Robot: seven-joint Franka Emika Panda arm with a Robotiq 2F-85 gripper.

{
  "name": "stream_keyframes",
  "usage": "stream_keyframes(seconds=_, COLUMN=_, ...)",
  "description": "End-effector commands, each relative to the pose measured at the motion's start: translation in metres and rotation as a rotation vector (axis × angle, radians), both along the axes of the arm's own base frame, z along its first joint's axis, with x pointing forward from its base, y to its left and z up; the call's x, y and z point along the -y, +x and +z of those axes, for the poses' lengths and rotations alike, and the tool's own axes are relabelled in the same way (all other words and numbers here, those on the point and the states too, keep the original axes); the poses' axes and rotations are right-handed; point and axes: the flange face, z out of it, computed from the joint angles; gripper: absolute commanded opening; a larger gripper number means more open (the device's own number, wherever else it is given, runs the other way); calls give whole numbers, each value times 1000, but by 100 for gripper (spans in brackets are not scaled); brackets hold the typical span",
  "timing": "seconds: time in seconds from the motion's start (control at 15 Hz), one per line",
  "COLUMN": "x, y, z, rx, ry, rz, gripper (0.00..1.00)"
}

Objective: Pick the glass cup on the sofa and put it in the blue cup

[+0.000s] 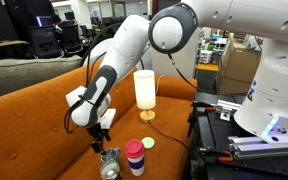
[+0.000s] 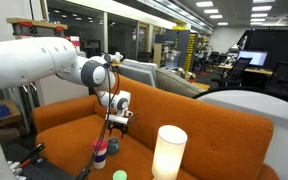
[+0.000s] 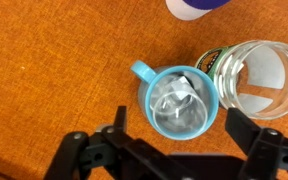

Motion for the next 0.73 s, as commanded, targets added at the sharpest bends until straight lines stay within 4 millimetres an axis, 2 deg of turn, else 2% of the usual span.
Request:
stream_keyframes(seconds=0.0, x=7, y=3, z=11, rx=-9, ry=7, rz=7, gripper=100)
stream_keyframes(seconds=0.07, x=9, y=3, z=14, rx=-8, ry=11, rz=1, gripper=100)
stream_keyframes(seconds=0.13, x=4, y=3, z=4, rx=7, ry=0, rz=-6, gripper=100)
stream_keyframes(seconds=0.67, x=3, y=1, z=1, rx=4, ry=0, rz=-5, gripper=100)
